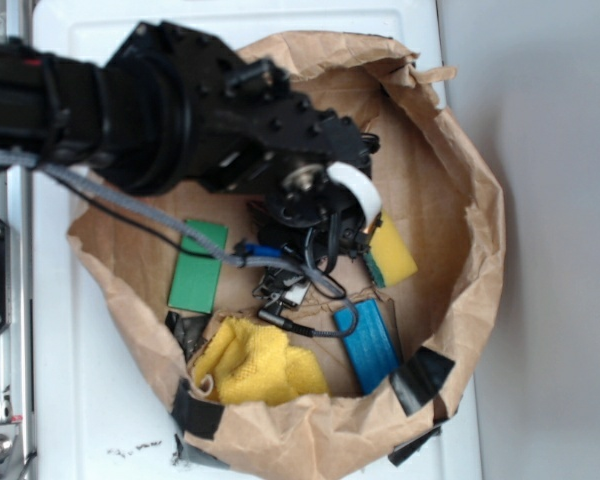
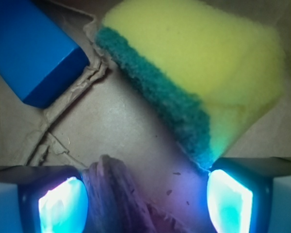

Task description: Grab the wood chip.

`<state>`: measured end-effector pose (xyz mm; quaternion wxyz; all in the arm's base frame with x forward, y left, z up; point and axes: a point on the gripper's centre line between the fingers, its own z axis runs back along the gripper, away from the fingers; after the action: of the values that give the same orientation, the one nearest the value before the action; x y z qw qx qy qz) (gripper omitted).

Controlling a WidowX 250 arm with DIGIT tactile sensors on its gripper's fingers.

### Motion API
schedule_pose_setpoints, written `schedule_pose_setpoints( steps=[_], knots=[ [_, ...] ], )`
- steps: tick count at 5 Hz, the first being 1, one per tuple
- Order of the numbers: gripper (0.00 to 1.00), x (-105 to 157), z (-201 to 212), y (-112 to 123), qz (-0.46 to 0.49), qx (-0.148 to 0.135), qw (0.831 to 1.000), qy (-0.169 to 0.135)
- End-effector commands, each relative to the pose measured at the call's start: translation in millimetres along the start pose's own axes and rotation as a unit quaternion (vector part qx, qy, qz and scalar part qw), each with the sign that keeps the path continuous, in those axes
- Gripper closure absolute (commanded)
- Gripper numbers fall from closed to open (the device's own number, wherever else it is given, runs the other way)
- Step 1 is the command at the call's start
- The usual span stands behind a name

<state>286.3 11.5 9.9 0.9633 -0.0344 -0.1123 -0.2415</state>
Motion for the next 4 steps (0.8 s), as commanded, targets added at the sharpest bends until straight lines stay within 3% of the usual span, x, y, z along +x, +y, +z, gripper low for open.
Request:
schedule_pose_setpoints(
  steps=[1, 4],
  knots=[
    [1.0, 7, 10, -7, 0.017, -0.005, 1.0, -0.015],
    [1.0, 5, 20, -11, 0.026, -0.015, 0.999, -0.019]
  ],
)
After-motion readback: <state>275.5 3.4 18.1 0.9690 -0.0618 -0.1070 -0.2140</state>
